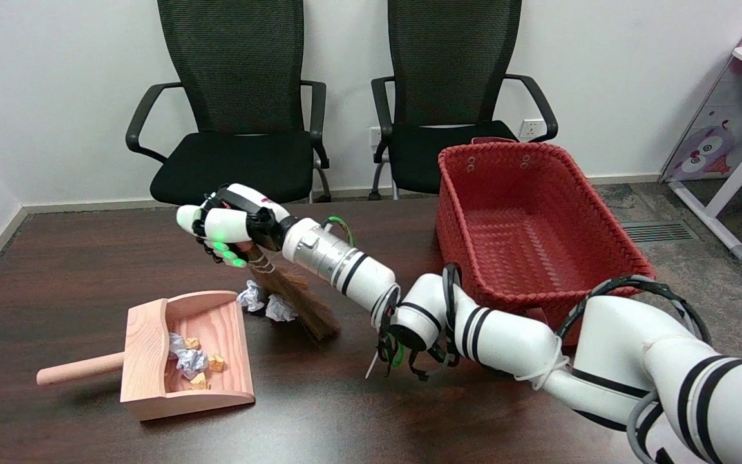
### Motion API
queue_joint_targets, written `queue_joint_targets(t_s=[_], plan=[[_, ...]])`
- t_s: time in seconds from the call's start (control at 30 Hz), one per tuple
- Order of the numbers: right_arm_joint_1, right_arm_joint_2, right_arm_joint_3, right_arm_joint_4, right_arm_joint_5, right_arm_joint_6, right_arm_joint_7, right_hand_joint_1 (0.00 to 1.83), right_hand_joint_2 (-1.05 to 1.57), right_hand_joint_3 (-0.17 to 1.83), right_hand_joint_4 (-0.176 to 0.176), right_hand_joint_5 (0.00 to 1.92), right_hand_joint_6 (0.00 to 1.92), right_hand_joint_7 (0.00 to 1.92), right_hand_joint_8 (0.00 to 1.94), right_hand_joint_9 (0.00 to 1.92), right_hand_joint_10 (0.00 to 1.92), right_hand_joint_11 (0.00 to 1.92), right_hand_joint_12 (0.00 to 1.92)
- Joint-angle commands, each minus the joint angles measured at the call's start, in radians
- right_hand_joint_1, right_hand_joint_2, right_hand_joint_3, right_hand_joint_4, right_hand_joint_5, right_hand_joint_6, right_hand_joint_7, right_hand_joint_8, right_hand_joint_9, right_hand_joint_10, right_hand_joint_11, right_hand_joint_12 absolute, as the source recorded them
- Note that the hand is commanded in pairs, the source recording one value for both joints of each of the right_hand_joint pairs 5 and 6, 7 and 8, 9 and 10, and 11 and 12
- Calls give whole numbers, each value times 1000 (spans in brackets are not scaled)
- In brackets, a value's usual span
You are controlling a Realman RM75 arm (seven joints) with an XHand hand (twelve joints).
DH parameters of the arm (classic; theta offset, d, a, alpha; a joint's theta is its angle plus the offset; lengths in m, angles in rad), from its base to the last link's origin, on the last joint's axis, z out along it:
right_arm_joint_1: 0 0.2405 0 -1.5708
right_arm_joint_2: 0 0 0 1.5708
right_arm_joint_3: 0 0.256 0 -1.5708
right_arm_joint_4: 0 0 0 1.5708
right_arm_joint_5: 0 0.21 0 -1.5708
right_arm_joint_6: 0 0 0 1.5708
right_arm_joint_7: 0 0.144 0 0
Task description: Sweep the paper ball into the dustpan.
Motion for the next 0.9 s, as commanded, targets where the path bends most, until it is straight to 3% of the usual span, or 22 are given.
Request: queue_joint_targets(t_s=[0.03, 0.37, 0.6, 0.9], plan=[[-35, -19, 10, -115, 105, 43, 159, 802, 1369, 1833, 14, 1920, 1920, 1920, 1920, 1920, 1920, 1920, 1920], [-61, -19, 10, -167, 277, 21, 283, 804, 1230, 1833, 5, 1920, 1920, 1920, 1920, 1920, 1920, 1920, 1920], [-68, -19, -33, -217, 438, -96, 344, 820, 1129, 1833, 4, 1920, 1920, 1920, 1920, 1920, 1920, 1920, 1920], [-74, 22, -25, -308, 458, -134, 369, 807, 1097, 1833, 3, 1920, 1920, 1920, 1920, 1920, 1920, 1920, 1920]])
